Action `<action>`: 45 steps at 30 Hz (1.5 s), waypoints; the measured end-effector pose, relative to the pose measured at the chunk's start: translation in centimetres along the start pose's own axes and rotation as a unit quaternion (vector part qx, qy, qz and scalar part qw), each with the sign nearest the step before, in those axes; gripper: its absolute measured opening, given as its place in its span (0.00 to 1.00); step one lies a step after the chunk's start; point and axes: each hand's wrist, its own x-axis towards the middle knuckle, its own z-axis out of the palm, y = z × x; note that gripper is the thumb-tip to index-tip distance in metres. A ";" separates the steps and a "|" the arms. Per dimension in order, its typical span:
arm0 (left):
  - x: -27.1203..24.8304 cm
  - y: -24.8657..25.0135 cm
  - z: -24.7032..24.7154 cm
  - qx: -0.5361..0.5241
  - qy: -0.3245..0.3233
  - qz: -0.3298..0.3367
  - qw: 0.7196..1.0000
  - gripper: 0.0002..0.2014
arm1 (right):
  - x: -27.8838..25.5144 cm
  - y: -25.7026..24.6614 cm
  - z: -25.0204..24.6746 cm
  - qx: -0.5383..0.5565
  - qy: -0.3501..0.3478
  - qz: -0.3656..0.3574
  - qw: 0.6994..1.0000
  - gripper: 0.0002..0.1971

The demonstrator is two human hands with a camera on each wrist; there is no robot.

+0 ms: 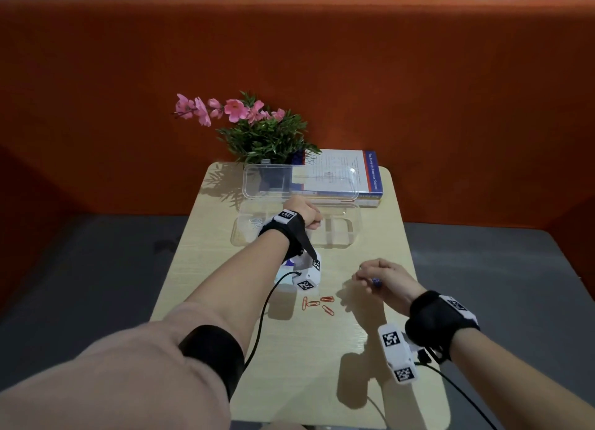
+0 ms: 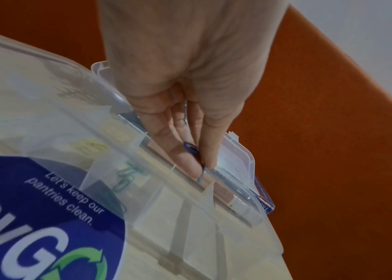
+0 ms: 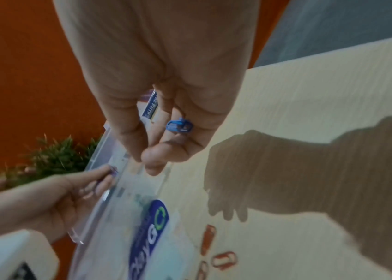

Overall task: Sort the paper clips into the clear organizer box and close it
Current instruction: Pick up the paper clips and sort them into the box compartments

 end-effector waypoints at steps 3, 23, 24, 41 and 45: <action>0.5 0.1 0.1 0.046 0.016 0.013 0.999 0.14 | 0.6 -1.5 0.3 0.052 -0.010 -0.004 0.999 0.11; -6.9 -7.8 -2.6 0.063 0.015 0.103 0.993 0.09 | 7.0 -9.9 7.9 -0.064 0.044 -0.014 0.997 0.20; -7.6 -8.3 -2.5 0.087 0.002 0.107 0.990 0.08 | 6.6 -9.9 7.9 -0.104 0.047 -0.032 0.993 0.22; -9.9 -11.1 3.0 0.351 -0.057 0.152 0.922 0.06 | 2.2 6.1 5.4 -0.608 0.003 -0.160 0.778 0.08; -9.5 -11.5 2.5 0.324 -0.055 0.133 0.935 0.03 | 2.6 5.7 5.2 -0.630 0.003 -0.127 0.766 0.09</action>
